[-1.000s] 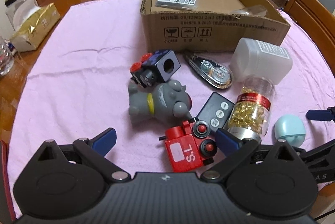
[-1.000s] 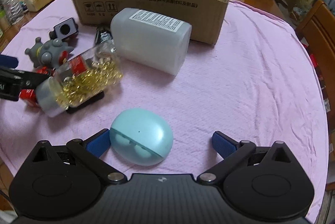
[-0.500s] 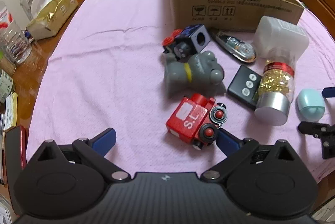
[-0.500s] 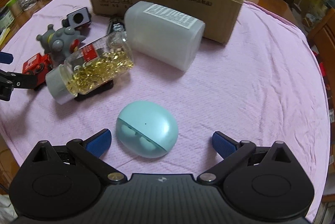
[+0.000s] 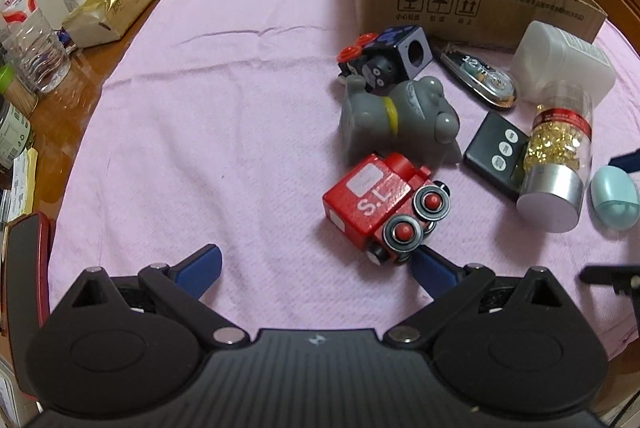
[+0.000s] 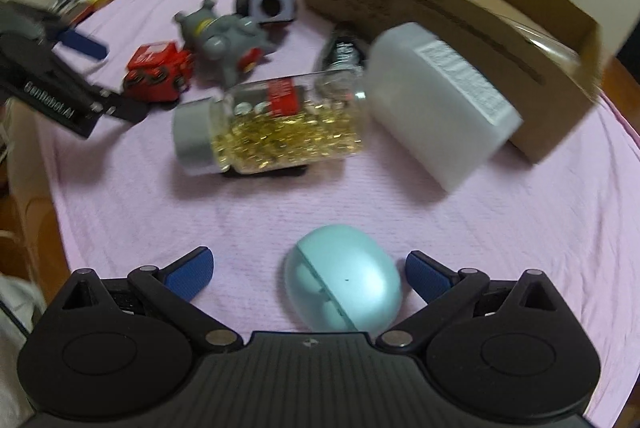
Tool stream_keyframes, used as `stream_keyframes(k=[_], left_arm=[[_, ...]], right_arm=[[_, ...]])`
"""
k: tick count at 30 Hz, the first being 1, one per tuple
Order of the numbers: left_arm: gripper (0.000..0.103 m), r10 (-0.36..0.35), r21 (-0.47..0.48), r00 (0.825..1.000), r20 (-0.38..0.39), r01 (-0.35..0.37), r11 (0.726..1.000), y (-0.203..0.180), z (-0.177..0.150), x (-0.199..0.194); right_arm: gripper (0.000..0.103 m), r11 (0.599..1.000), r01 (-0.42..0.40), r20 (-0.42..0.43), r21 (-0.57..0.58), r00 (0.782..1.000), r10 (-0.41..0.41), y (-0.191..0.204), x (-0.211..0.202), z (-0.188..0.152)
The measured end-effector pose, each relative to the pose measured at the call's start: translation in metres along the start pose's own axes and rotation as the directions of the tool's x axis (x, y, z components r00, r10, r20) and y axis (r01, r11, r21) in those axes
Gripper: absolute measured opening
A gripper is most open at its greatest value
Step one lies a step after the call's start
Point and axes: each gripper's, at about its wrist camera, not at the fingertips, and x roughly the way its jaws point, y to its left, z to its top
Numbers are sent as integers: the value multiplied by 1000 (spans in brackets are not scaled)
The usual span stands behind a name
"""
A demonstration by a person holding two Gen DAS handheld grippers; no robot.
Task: Organize rigid objects
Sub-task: 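Grasp the teal round case with the right gripper while the left grasps the red S.L train, then carry the teal case and the red train toward the cardboard box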
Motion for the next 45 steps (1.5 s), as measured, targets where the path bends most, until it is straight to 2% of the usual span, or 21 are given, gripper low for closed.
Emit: stream_keyframes(k=[7, 10, 12, 14, 19, 25, 28, 31, 33, 35, 36, 37, 45], left_arm=[[101, -8, -8, 1000, 4, 8, 1000, 7, -1, 1], [101, 15, -10, 1000, 5, -15, 1000, 15, -1, 1], [101, 52, -19, 999, 7, -51, 998, 22, 1, 0], [100, 68, -10, 998, 8, -68, 998, 24, 1, -1], [101, -32, 37, 999, 18, 32, 999, 8, 2, -7], [100, -41, 42, 998, 44, 39, 998, -5, 8, -3], [100, -28, 37, 997, 68, 25, 999, -8, 12, -3], [96, -33, 14, 996, 82, 32, 999, -8, 16, -2], [86, -36, 2, 996, 86, 36, 999, -8, 18, 0], [67, -27, -6, 997, 77, 27, 1000, -8, 20, 4], [66, -35, -9, 997, 69, 36, 999, -7, 21, 6], [58, -50, -18, 996, 75, 51, 999, -6, 21, 6], [56, -55, 7, 997, 57, 55, 998, 7, 13, 4]], right_arm=[[103, 997, -63, -33, 44, 997, 64, 19, -3, -1], [103, 991, -92, -15, 95, 995, 94, 22, -5, -2], [103, 989, -79, -6, 124, 997, 81, 21, -6, -4], [95, 989, -54, 5, 140, 999, 54, 21, -9, -4], [82, 993, 12, 21, 115, 1000, -15, 22, -11, -6], [61, 994, 54, 39, 93, 998, -58, 23, -14, -5], [58, 991, 68, 37, 113, 997, -73, 24, -14, -4], [58, 988, 77, 41, 135, 996, -83, 25, -14, -4], [58, 986, 80, 42, 149, 995, -87, 25, -14, -4], [58, 984, 84, 41, 159, 995, -92, 25, -14, -3], [58, 983, 86, 42, 163, 995, -94, 25, -14, -4], [58, 982, 88, 43, 167, 994, -96, 26, -14, -3], [58, 978, 96, 41, 187, 994, -105, 26, -14, -3]])
